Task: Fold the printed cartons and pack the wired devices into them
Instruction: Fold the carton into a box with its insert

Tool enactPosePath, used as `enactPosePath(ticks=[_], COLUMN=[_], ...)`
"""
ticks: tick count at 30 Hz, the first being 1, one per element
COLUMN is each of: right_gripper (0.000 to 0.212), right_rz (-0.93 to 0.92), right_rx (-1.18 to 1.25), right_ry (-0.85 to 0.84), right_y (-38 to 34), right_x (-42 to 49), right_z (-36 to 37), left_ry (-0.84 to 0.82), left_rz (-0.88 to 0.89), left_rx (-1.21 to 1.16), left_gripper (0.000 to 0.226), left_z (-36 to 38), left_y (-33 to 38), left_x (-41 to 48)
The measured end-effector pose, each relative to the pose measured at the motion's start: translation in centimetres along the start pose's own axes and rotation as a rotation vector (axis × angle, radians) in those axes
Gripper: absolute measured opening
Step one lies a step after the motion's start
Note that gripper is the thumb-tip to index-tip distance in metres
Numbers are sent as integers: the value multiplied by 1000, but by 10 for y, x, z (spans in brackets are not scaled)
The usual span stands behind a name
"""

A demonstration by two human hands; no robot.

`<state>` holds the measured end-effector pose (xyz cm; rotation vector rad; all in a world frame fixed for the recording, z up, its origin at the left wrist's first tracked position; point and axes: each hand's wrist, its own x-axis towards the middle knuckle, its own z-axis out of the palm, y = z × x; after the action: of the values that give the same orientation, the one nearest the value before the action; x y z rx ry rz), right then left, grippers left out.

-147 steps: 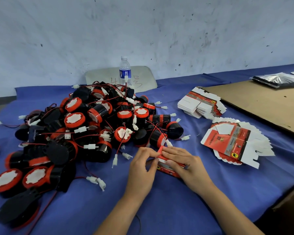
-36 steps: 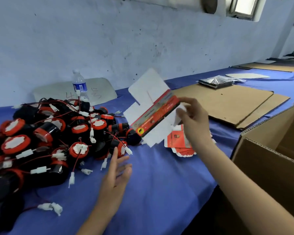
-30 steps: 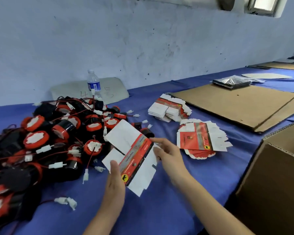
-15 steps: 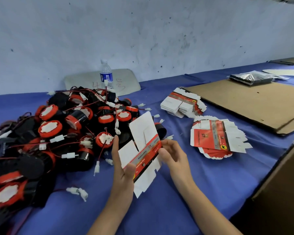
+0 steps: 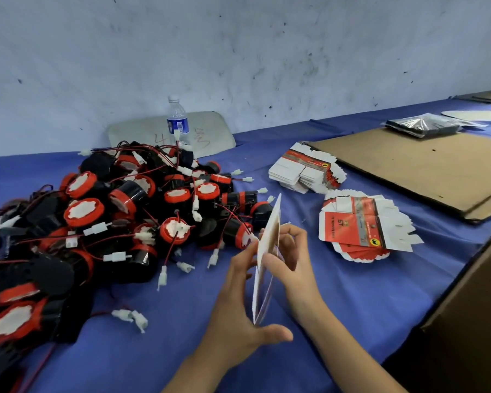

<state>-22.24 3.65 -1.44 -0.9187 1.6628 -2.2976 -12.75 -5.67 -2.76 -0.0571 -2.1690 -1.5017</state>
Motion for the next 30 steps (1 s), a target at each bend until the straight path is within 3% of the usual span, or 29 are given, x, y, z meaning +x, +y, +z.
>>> enactPosePath(ticks=[4,7,11,13,15,20,23,25,30], right_gripper=[38,36,81,73,54,67,58,49,52], right_rz=[-12,32,214,316,400,465,368,342,424], right_rx=[34,44,-172,-139,-32,332,447,456,384], right_ry=[-55,-142,-392,-416,-374,-87,79,115,67], right_y=[2,-3,-3,-5,-9,-10,-9,-8,-7], right_x=[1,-4,-15,-15,-13,-3,3,5,4], right_z=[-4,-2,3,2,1,1,-3,-6,-6], left_ry=[65,267,530,585,572,480,333,231,49], left_rz=[23,-40,-88,-124,-132,-165,-156,-95,332], left_rx=[27,-32,-56,-22,-43,-234,-289,-154,719], left_gripper=[117,122,103,81,67,55,55,77,123], left_z=[-2,-7,-27,-35,-39,-38,-35,-35,-39], left_y=[3,0,-7,-8,-4,5,8,9,7], left_x=[1,6,13,14,15,20,19,18,15])
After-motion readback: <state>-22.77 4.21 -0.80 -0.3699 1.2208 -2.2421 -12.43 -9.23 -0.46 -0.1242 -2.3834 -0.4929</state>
